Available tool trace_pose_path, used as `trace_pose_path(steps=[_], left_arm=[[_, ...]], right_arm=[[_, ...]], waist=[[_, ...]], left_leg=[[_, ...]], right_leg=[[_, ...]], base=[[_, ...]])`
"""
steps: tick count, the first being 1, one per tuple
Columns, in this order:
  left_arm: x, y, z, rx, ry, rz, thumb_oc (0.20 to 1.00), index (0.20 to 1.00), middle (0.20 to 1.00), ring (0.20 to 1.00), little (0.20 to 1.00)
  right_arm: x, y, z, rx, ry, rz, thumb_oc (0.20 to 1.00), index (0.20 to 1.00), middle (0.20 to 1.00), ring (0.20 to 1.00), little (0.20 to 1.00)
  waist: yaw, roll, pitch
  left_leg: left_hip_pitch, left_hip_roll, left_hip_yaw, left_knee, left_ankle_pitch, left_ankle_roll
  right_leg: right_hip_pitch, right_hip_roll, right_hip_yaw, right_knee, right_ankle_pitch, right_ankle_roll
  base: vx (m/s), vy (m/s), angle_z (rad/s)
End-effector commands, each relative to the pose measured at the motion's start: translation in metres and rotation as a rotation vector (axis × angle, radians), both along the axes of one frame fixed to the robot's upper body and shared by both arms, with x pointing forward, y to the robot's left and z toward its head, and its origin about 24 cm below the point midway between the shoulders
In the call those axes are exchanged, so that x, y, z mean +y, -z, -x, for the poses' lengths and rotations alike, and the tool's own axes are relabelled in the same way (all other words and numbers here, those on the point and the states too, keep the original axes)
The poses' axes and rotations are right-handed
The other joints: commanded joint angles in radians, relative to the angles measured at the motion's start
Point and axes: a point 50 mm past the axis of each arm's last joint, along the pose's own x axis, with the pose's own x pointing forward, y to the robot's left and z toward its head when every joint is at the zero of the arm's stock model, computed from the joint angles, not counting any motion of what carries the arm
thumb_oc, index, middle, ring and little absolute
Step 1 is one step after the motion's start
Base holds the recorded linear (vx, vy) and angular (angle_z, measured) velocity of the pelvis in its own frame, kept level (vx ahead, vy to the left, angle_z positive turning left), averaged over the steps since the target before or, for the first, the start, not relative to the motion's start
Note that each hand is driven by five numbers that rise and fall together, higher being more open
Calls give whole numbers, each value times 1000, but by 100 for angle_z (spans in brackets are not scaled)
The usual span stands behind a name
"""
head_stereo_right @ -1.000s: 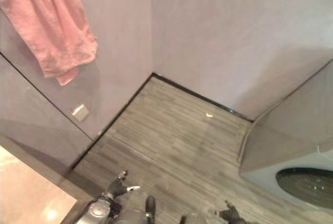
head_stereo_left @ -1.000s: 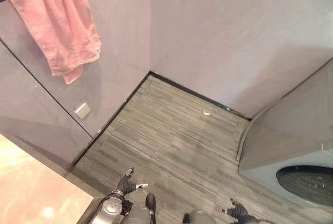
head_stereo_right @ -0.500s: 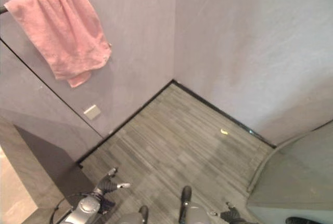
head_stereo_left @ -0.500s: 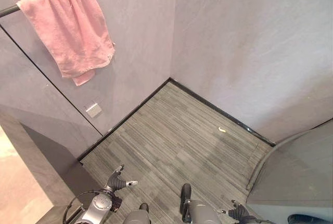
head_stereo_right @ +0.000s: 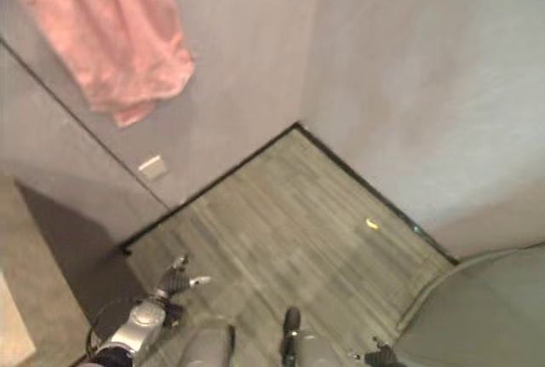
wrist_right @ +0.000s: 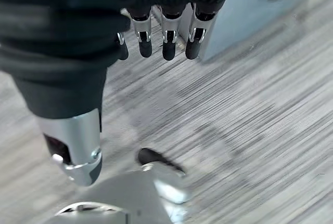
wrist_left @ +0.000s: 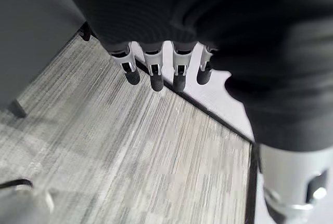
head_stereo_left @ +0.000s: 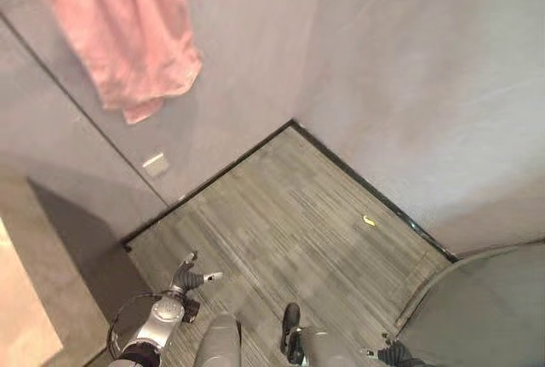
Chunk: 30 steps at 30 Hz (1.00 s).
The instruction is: Put brush and paste in cup on sink, flatten towel.
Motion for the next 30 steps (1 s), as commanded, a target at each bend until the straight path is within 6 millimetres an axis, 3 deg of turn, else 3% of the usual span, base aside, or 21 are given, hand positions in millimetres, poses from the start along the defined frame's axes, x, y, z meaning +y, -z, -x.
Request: trace_pose_path(steps=[1, 3, 5, 7, 8, 11, 14, 15, 17, 18, 19, 21, 23, 25, 29, 30], left_arm=[[6, -19, -13, -117, -7, -8, 1000, 1000, 1000, 1000, 1000], [6, -19, -13, -117, -7, -8, 1000, 1000, 1000, 1000, 1000], [8, -21, -12, -119, 3, -14, 1000, 1000, 1000, 1000, 1000], [10, -20, -10, -114, 3, -20, 1000, 1000, 1000, 1000, 1000], [13, -18, -4, -103, -7, -11, 1000, 1000, 1000, 1000, 1000], [16, -21, -3, -110, 0, -17, 1000, 1000, 1000, 1000, 1000], [18, -23, -3, -102, 36, -56, 1000, 1000, 1000, 1000, 1000], [20, -25, -4, -105, 57, -79, 1000, 1000, 1000, 1000, 1000], [19, -26, -5, -108, 72, -87, 1000, 1000, 1000, 1000, 1000], [18, -26, -5, -104, 84, -93, 1000, 1000, 1000, 1000, 1000], [18, -26, -5, -105, 83, -94, 1000, 1000, 1000, 1000, 1000], [18, -24, -3, -103, 76, -92, 1000, 1000, 1000, 1000, 1000], [17, -24, -3, -101, 76, -91, 1000, 1000, 1000, 1000, 1000], [13, -22, -4, -98, 91, -90, 1000, 1000, 1000, 1000, 1000], [5, -21, -5, -105, 111, -76, 1000, 1000, 1000, 1000, 1000], [4, -19, -2, -99, 114, -71, 1000, 1000, 1000, 1000, 1000]], right_arm=[[-23, -6, 8, -8, 75, 50, 1000, 1000, 1000, 1000, 1000], [-23, -6, 8, -8, 74, 50, 1000, 1000, 1000, 1000, 1000], [-24, -6, 6, -19, 99, 50, 1000, 1000, 1000, 1000, 1000], [-23, -6, 4, -26, 103, 48, 1000, 1000, 1000, 1000, 1000], [-20, -6, 3, -28, 95, 37, 1000, 1000, 1000, 1000, 1000], [-13, -5, 0, -45, 98, 7, 1000, 1000, 1000, 1000, 1000], [-5, -5, -9, -69, 64, -15, 1000, 1000, 1000, 1000, 1000], [4, -8, -22, -112, 10, -33, 1000, 1000, 1000, 1000, 1000], [9, -10, -28, -132, -19, -42, 1000, 1000, 1000, 1000, 1000], [12, -11, -31, -146, -38, -55, 1000, 1000, 1000, 1000, 1000], [14, -11, -32, -152, -50, -60, 1000, 1000, 1000, 1000, 1000], [19, -12, -34, -164, -77, -66, 1000, 1000, 1000, 1000, 1000], [19, -11, -33, -162, -76, -63, 1000, 1000, 1000, 1000, 1000], [19, -12, -37, -173, -74, -57, 1000, 1000, 1000, 1000, 1000], [18, -12, -39, -163, -87, -45, 1000, 1000, 1000, 1000, 1000], [16, -11, -37, -143, -103, -35, 1000, 1000, 1000, 1000, 1000]], waist=[[-5, 9, 28], [-5, 9, 28], [16, 14, 22], [22, 14, 16], [29, 6, -1], [41, -13, -16], [46, -16, -24], [42, -1, -16], [35, 8, -15], [18, 18, -16], [11, 22, -17], [11, 26, -17], [8, 27, -16], [-9, 27, -3], [-29, 30, 11], [-42, 25, 15]], left_leg=[[-5, -31, 84, -295, 108, 49], [-4, -32, 84, -296, 108, 49], [-29, -18, 91, -360, 184, 30], [-33, -12, 113, -356, 185, 31], [-2, -23, 98, -359, 149, 53], [17, -57, 80, -326, 93, 90], [39, -79, 83, -327, 66, 115], [99, -102, 72, -363, 47, 138], [121, -113, 60, -384, 45, 143], [149, -121, 41, -414, 52, 142], [158, -124, 35, -423, 57, 142], [184, -125, 39, -449, 54, 137], [192, -125, 34, -459, 54, 135], [213, -141, -3, -458, 46, 128], [241, -162, -49, -454, 26, 123], [265, -182, -92, -445, 8, 126]], right_leg=[[88, -31, 24, -66, 25, 109], [88, -31, 24, -66, 25, 109], [143, -21, 31, -73, -3, 110], [164, -28, 28, -73, -11, 115], [177, -55, 31, -60, -23, 138], [172, -92, 54, 22, -16, 158], [137, -123, 56, 104, 43, 175], [90, -147, 46, 228, 111, 177], [73, -124, 61, 257, 117, 177], [34, -73, 103, 271, 92, 170], [12, -57, 107, 264, 88, 166], [8, -80, 36, 201, 83, 161], [1, -82, 25, 175, 85, 164], [-51, -50, 87, 87, 93, 175], [-92, -45, 150, -1, 144, 192], [-119, -36, 226, -38, 180, 202]], base=[[269, 120, 59], [211, 94, 42], [386, 207, -3], [290, 215, -25], [312, 274, -32], [332, 327, -19], [198, 304, 4], [166, 277, 10], [193, 246, 16], [190, 203, 8], [177, 185, 22], [132, 95, 41], [128, 16, 42], [214, 17, 41], [203, -13, 68], [188, -35, 64]])
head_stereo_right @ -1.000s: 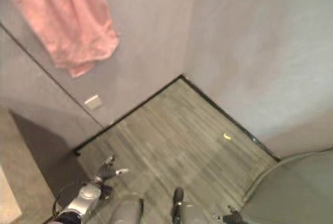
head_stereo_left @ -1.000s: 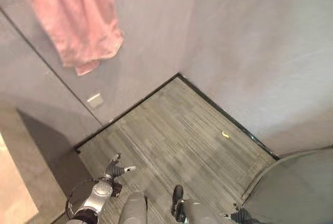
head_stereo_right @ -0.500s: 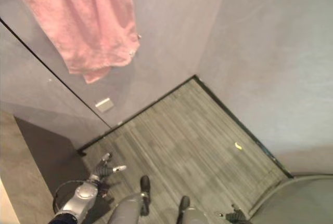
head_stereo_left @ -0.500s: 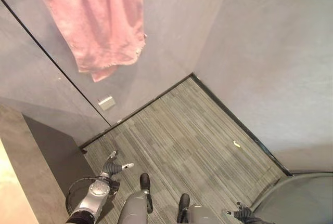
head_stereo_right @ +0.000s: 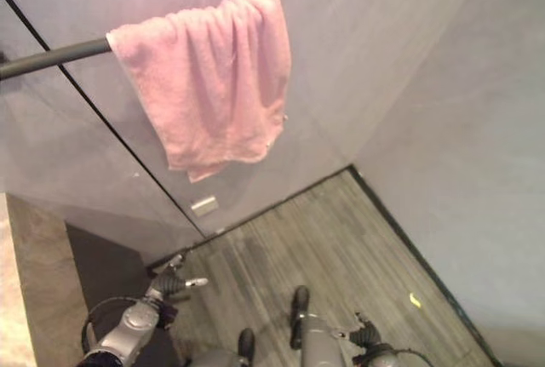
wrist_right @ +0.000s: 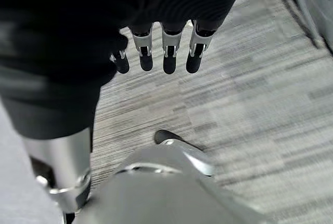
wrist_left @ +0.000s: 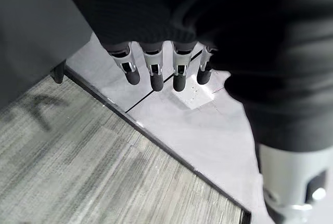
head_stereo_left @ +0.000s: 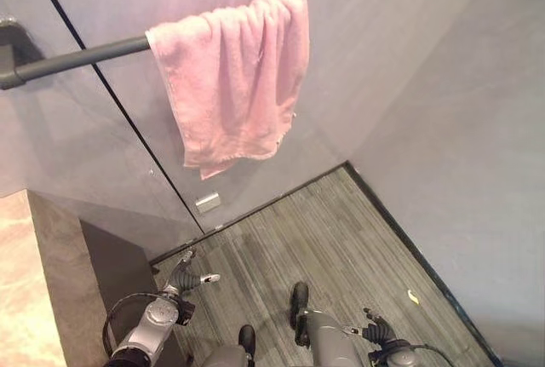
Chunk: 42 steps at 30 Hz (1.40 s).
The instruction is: Put brush and paste in cup on sink, flatten towel.
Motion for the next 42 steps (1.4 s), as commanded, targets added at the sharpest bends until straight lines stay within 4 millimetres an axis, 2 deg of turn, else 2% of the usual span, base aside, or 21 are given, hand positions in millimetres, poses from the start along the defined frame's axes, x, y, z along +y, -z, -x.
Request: trace_pose_path(steps=[1, 4, 7, 8, 12, 16, 17, 20, 21, 22, 24, 26, 27, 29, 30, 32, 33, 35, 36, 41, 42], left_arm=[[1, -12, -6, -74, 39, -20, 1000, 1000, 1000, 1000, 1000], [-1, -11, -4, -69, 46, -14, 1000, 1000, 1000, 1000, 1000], [-1, -10, 0, -70, 34, -2, 1000, 1000, 1000, 1000, 1000], [0, -10, 0, -79, 3, 15, 1000, 1000, 1000, 1000, 1000], [0, -11, -2, -88, -18, 25, 1000, 1000, 1000, 1000, 1000], [3, -15, -12, -113, -65, 33, 1000, 1000, 1000, 1000, 1000], [3, -15, -19, -117, -83, 26, 1000, 1000, 1000, 1000, 1000], [3, -11, -19, -100, -115, 41, 1000, 1000, 1000, 1000, 1000], [0, -19, -24, -155, -128, 80, 1000, 1000, 1000, 1000, 1000], [-1, -21, -27, -164, -133, 85, 1000, 1000, 1000, 1000, 1000], [-4, -21, -30, -159, -123, 88, 1000, 1000, 1000, 1000, 1000], [-11, -20, -35, -148, -91, 85, 1000, 1000, 1000, 1000, 1000], [-12, -21, -35, -154, -87, 88, 1000, 1000, 1000, 1000, 1000], [-12, -25, -33, -172, -68, 84, 1000, 1000, 1000, 1000, 1000], [-10, -25, -31, -170, -71, 82, 1000, 1000, 1000, 1000, 1000], [-6, -25, -26, -168, -79, 74, 1000, 1000, 1000, 1000, 1000], [-3, -26, -21, -177, -81, 74, 1000, 1000, 1000, 1000, 1000], [-3, -26, -21, -176, -81, 74, 1000, 1000, 1000, 1000, 1000], [-4, -26, -17, -180, -85, 84, 1000, 1000, 1000, 1000, 1000], [-2, -23, -9, -165, -83, 88, 1000, 1000, 1000, 1000, 1000], [0, -22, -6, -162, -84, 88, 1000, 1000, 1000, 1000, 1000]], right_arm=[[-6, 0, 3, 9, -21, 31, 1000, 1000, 1000, 1000, 1000], [-8, 2, 8, 34, -38, 38, 1000, 1000, 1000, 1000, 1000], [-8, 3, 10, 45, -48, 45, 1000, 1000, 1000, 1000, 1000], [-9, 1, 6, 31, -62, 52, 1000, 1000, 1000, 1000, 1000], [-10, -2, 2, 12, -67, 53, 1000, 1000, 1000, 1000, 1000], [-19, -7, -4, -34, -18, 55, 1000, 1000, 1000, 1000, 1000], [-21, -10, -11, -54, 8, 53, 1000, 1000, 1000, 1000, 1000], [-25, -7, -3, -32, 48, 51, 1000, 1000, 1000, 1000, 1000], [-31, -13, -9, -79, 101, 47, 1000, 1000, 1000, 1000, 1000], [-32, -12, -8, -80, 133, 37, 1000, 1000, 1000, 1000, 1000], [-32, -9, -2, -56, 157, 29, 1000, 1000, 1000, 1000, 1000], [-32, -5, 10, -14, 166, 38, 1000, 1000, 1000, 1000, 1000], [-32, -5, 10, -11, 161, 40, 1000, 1000, 1000, 1000, 1000], [-27, -5, 4, -18, 119, 46, 1000, 1000, 1000, 1000, 1000], [-25, -6, 2, -24, 114, 40, 1000, 1000, 1000, 1000, 1000], [-20, -9, -7, -65, 93, 27, 1000, 1000, 1000, 1000, 1000], [-16, -15, -18, -127, 114, -9, 1000, 1000, 1000, 1000, 1000], [-16, -15, -18, -127, 114, -9, 1000, 1000, 1000, 1000, 1000], [-15, -22, -29, -195, 165, -53, 1000, 1000, 1000, 1000, 1000], [-14, -34, -42, -292, 192, -101, 1000, 1000, 1000, 1000, 1000], [-15, -44, -52, -353, 183, -114, 1000, 1000, 1000, 1000, 1000]], waist=[[-19, -6, 39], [-26, -16, 39], [-18, -27, 32], [-5, -40, 32], [4, -52, 39], [5, -57, 46], [-9, -56, 51], [-23, -51, 49], [-52, -40, 59], [-62, -36, 57], [-81, -31, 56], [-114, -9, 62], [-114, -5, 65], [-91, -3, 69], [-87, -13, 69], [-77, -19, 68], [-67, -18, 63], [-67, -18, 63], [-65, -11, 52], [-70, -3, 24], [-74, 2, 12]], left_leg=[[-64, -24, -8, 55, 19, -41], [-49, -43, -67, 72, 8, -43], [-45, -44, -84, 73, -6, -42], [-61, -36, -115, 85, -1, -53], [-80, -24, -135, 97, 1, -63], [-97, 22, -169, 82, 36, -104], [-105, 38, -159, 76, 47, -117], [-89, 64, -97, 64, 63, -125], [-120, 80, 6, 60, 69, -124], [-130, 89, 65, 64, 63, -123], [-132, 107, 172, 68, 47, -114], [-140, 132, 332, 131, 5, -108], [-142, 132, 344, 132, -2, -106], [-132, 112, 304, 108, -9, -93], [-135, 103, 306, 98, 15, -80], [-115, 92, 278, 73, 15, -70], [-98, 81, 256, 42, 25, -64], [-97, 81, 255, 41, 25, -64], [-80, 72, 239, 13, 35, -58], [-25, 56, 211, -33, 49, -46], [-5, 53, 201, -46, 56, -41]], right_leg=[[73, 12, 96, -44, 84, 59], [72, 30, 167, -48, 100, 64], [88, 25, 151, -67, 107, 59], [91, 41, 145, -70, 103, 48], [89, 45, 121, -73, 93, 37], [88, 61, 57, -57, 43, 9], [85, 62, 34, -37, 25, 4], [115, 47, -8, -45, 13, -1], [91, 43, -18, -30, 11, 0], [84, 36, -25, -29, 9, -2], [93, 20, -44, -36, 4, -1], [132, -5, -96, -24, -28, 3], [133, -9, -105, -18, -31, 3], [134, -13, -101, 9, -33, 8], [128, -23, -105, 11, -12, 1], [131, -23, -87, 26, -8, 7], [132, -25, -80, 40, -5, 14], [132, -26, -80, 41, -5, 14], [130, -30, -74, 64, -7, 21], [141, -45, -51, 114, 10, 40], [144, -38, -31, 147, 23, 48]], base=[[255, -59, 76], [171, -64, 56], [166, -124, 10], [162, -159, 31], [109, -148, 18], [104, -204, 63], [50, -151, 40], [85, -84, 35], [-12, 15, 48], [-65, 26, 74], [24, -2, 69], [46, 35, 55], [-13, 92, 97], [-42, 94, 65], [-83, 96, 11], [-49, 89, 5], [-3, 59, -1], [-4, 65, 4], [2, 106, 21], [22, 97, 16], [6, 45, 24]])
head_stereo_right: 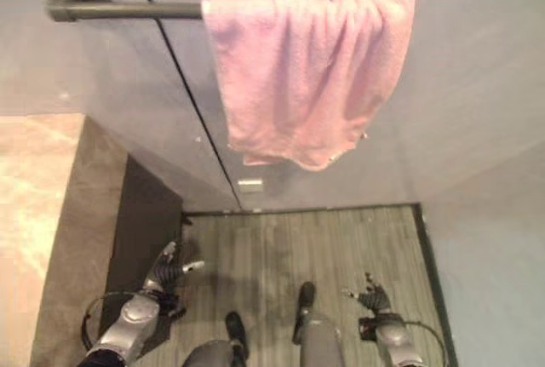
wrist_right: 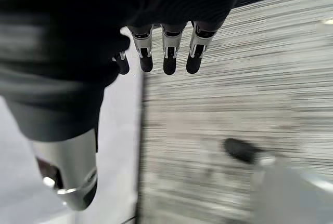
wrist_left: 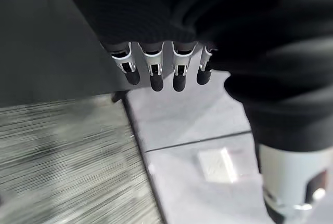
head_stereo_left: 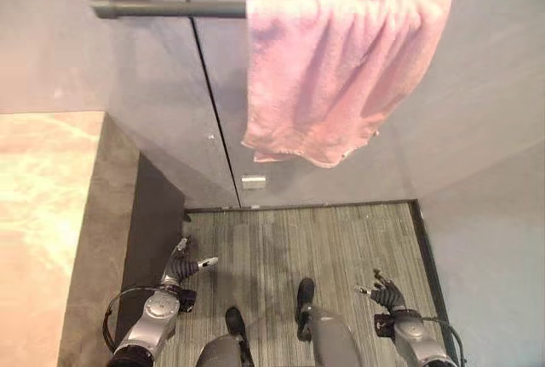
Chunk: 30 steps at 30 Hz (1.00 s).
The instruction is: Put brush and paste in cup on sink, flatten towel.
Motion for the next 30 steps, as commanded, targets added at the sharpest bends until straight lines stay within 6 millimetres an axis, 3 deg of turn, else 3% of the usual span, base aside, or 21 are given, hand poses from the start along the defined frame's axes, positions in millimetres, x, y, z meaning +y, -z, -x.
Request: trace_pose_path(steps=[1, 3, 6, 8, 12, 14, 16, 17, 19, 21, 24, 30], left_arm=[[0, -8, 0, -49, 39, -17, 1000, 1000, 1000, 1000, 1000], [0, -9, -3, -56, 53, -32, 1000, 1000, 1000, 1000, 1000], [1, -11, -6, -68, 43, -43, 1000, 1000, 1000, 1000, 1000], [6, -19, -12, -107, 8, -37, 1000, 1000, 1000, 1000, 1000], [4, -22, -15, -127, 12, -38, 1000, 1000, 1000, 1000, 1000], [3, -31, -17, -178, 3, -20, 1000, 1000, 1000, 1000, 1000], [3, -40, -22, -228, 2, -6, 1000, 1000, 1000, 1000, 1000], [1, -46, -26, -257, 18, -15, 1000, 1000, 1000, 1000, 1000], [2, -54, -29, -292, 31, -23, 1000, 1000, 1000, 1000, 1000], [2, -62, -33, -325, 50, -35, 1000, 1000, 1000, 1000, 1000], [-1, -76, -40, -378, 99, -55, 1000, 1000, 1000, 1000, 1000], [-5, -99, -51, -450, 174, -69, 1000, 1000, 1000, 1000, 1000]], right_arm=[[-3, -9, -3, -75, 29, -27, 1000, 1000, 1000, 1000, 1000], [-1, -17, -14, -124, 12, -27, 1000, 1000, 1000, 1000, 1000], [1, -25, -25, -166, -2, -19, 1000, 1000, 1000, 1000, 1000], [5, -40, -43, -242, -27, -16, 1000, 1000, 1000, 1000, 1000], [3, -45, -45, -266, -35, -6, 1000, 1000, 1000, 1000, 1000], [-4, -62, -50, -346, -43, 7, 1000, 1000, 1000, 1000, 1000], [-7, -82, -57, -445, -60, 4, 1000, 1000, 1000, 1000, 1000], [-8, -94, -62, -501, -77, 3, 1000, 1000, 1000, 1000, 1000], [-10, -105, -67, -547, -78, 9, 1000, 1000, 1000, 1000, 1000], [-14, -118, -70, -606, -68, 19, 1000, 1000, 1000, 1000, 1000], [-17, -134, -79, -679, -46, 24, 1000, 1000, 1000, 1000, 1000], [-5, -162, -104, -791, -54, 10, 1000, 1000, 1000, 1000, 1000]], waist=[[-20, -3, -38], [-19, 0, -52], [-6, 1, -65], [10, -4, -68], [5, -11, -74], [-1, -2, -97], [-10, 2, -95], [-7, -1, -78], [3, 3, -65], [5, 7, -67], [21, 10, -68], [26, 14, -92]], left_leg=[[-16, -49, -94, -12, 34, 47], [-10, -48, -103, -14, 36, 43], [-4, -39, -88, -24, 37, 36], [8, -23, -84, -22, 39, 18], [18, -17, -93, -17, 35, 10], [26, 0, -107, -9, 30, -12], [-7, 27, -119, 101, 23, -37], [-49, 31, -128, 213, 44, -55], [-75, 36, -153, 221, 78, -66], [-103, 48, -149, 127, 81, -59], [-179, 60, -176, 92, 138, -71], [-79, 21, -135, 30, 92, -18]], right_leg=[[-6, 43, 131, 108, 16, 97], [7, 54, 161, 72, 3, 95], [26, 30, 137, -14, 17, 95], [18, -3, 94, -66, 46, 101], [36, 16, 121, -71, 34, 97], [66, 34, 110, -90, 14, 82], [94, 56, 111, -109, -12, 55], [113, 68, 109, -114, -23, 36], [126, 76, 105, -114, -37, 28], [136, 66, 101, -128, -42, 41], [150, 51, 107, -128, -44, 50], [127, 16, 147, -29, -41, 86]], base=[[8, 54, 16], [9, -8, 7], [3, -61, 4], [48, -151, -15], [90, -114, -2], [239, -244, 16], [171, -244, 39], [103, -171, 26], [86, -65, 6], [91, 56, -17], [124, 110, 4], [121, 217, -31]])
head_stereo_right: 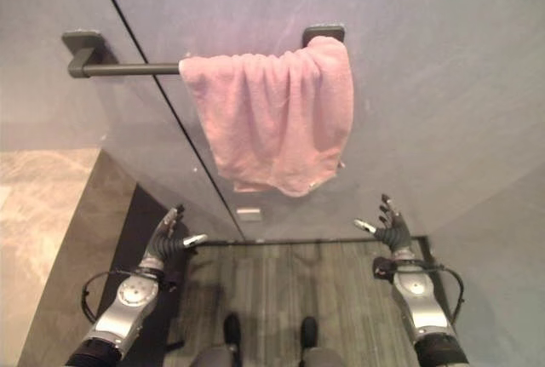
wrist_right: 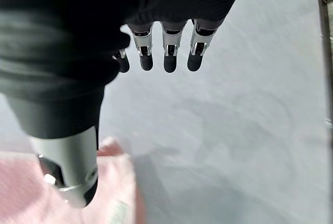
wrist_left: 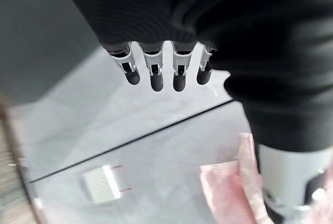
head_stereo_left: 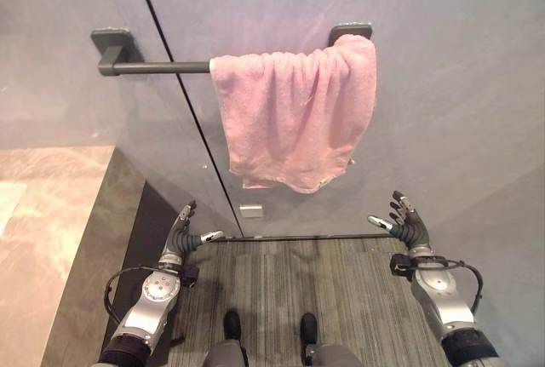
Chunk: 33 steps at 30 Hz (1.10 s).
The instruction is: Put brush and paste in cup on sink, flatten towel.
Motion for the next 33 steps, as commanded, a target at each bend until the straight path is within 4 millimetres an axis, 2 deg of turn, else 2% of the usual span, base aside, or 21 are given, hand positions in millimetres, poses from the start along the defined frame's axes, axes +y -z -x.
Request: trace_pose_path(steps=[1, 3, 4, 5, 7, 9, 12, 14, 19, 24, 25, 26, 28, 29, 33], left_arm=[[6, -35, -12, -145, 66, -69, 1000, 1000, 1000, 1000, 1000], [3, -43, -19, -168, 83, -80, 1000, 1000, 1000, 1000, 1000], [2, -53, -27, -199, 98, -101, 1000, 1000, 1000, 1000, 1000], [2, -53, -27, -200, 97, -101, 1000, 1000, 1000, 1000, 1000], [0, -63, -35, -233, 116, -116, 1000, 1000, 1000, 1000, 1000], [-2, -77, -44, -269, 135, -117, 1000, 1000, 1000, 1000, 1000], [-4, -76, -45, -249, 162, -93, 1000, 1000, 1000, 1000, 1000], [-7, -80, -49, -257, 189, -84, 1000, 1000, 1000, 1000, 1000], [-19, -88, -54, -253, 277, -35, 1000, 1000, 1000, 1000, 1000], [-32, -97, -60, -274, 335, -13, 1000, 1000, 1000, 1000, 1000], [-46, -107, -67, -301, 382, 0, 1000, 1000, 1000, 1000, 1000], [-46, -107, -67, -302, 382, 1, 1000, 1000, 1000, 1000, 1000], [-60, -118, -71, -336, 432, 13, 1000, 1000, 1000, 1000, 1000], [-60, -118, -71, -336, 432, 13, 1000, 1000, 1000, 1000, 1000], [-83, -132, -71, -378, 537, 13, 1000, 1000, 1000, 1000, 1000]], right_arm=[[13, -39, -26, -192, -33, -27, 1000, 1000, 1000, 1000, 1000], [19, -46, -35, -201, -55, -2, 1000, 1000, 1000, 1000, 1000], [24, -52, -44, -206, -78, 31, 1000, 1000, 1000, 1000, 1000], [24, -52, -44, -208, -79, 31, 1000, 1000, 1000, 1000, 1000], [22, -58, -50, -209, -85, 60, 1000, 1000, 1000, 1000, 1000], [23, -70, -56, -245, -94, 62, 1000, 1000, 1000, 1000, 1000], [20, -71, -57, -234, -100, 62, 1000, 1000, 1000, 1000, 1000], [17, -80, -62, -251, -109, 76, 1000, 1000, 1000, 1000, 1000], [15, -84, -66, -232, -146, 78, 1000, 1000, 1000, 1000, 1000], [20, -93, -71, -234, -209, 97, 1000, 1000, 1000, 1000, 1000], [21, -101, -76, -243, -234, 108, 1000, 1000, 1000, 1000, 1000], [21, -101, -76, -244, -234, 108, 1000, 1000, 1000, 1000, 1000], [27, -110, -81, -256, -271, 113, 1000, 1000, 1000, 1000, 1000], [27, -110, -81, -257, -271, 113, 1000, 1000, 1000, 1000, 1000], [39, -113, -82, -263, -343, 70, 1000, 1000, 1000, 1000, 1000]], waist=[[23, -39, -28], [27, -45, -16], [29, -41, -6], [29, -41, -5], [18, -41, -8], [14, -52, -8], [16, -60, -21], [23, -57, -43], [21, -48, -57], [18, -45, -52], [15, -42, -40], [15, -41, -40], [14, -38, -27], [14, -37, -27], [12, -34, -24]], left_leg=[[14, -31, 31, 96, -76, 34], [40, -44, 48, 82, -80, 48], [55, -39, 53, 72, -80, 52], [56, -39, 53, 72, -80, 52], [65, -44, 39, 60, -79, 47], [64, -47, 25, 68, -87, 36], [67, -47, 13, 58, -82, 29], [77, -40, 22, 38, -75, 20], [92, -23, 15, -23, -40, -3], [83, -8, 14, -43, -23, -18], [69, -2, 14, -43, -17, -27], [69, -2, 14, -42, -17, -27], [55, -1, 15, -36, -16, -30], [55, -1, 15, -36, -16, -30], [46, 0, 19, -34, -15, -33]], right_leg=[[-69, -91, 36, 239, -45, 101], [-98, -114, 35, 302, 2, 120], [-127, -112, 17, 359, 11, 119], [-128, -112, 17, 361, 10, 119], [-143, -62, 40, 307, -24, 105], [-128, -66, 48, 162, -18, 100], [-100, -55, 79, 119, -6, 93], [-73, -58, 53, 74, 12, 90], [-42, -43, 23, 18, 21, 84], [-50, -36, 4, 9, 22, 80], [-58, -37, -13, 7, 22, 79], [-59, -37, -14, 7, 22, 78], [-68, -38, -16, 4, 25, 78], [-68, -38, -16, 4, 25, 78], [-76, -40, -15, 11, 24, 79]], base=[[48, 200, -10], [26, 192, -33], [9, 126, -33], [24, 93, -19], [64, 14, 7], [107, -54, 23], [92, -67, 36], [158, -78, 42], [82, -70, 3], [30, -60, 3], [15, -53, 10], [14, -62, 15], [13, -23, 14], [29, -14, 4], [50, -6, -1]])
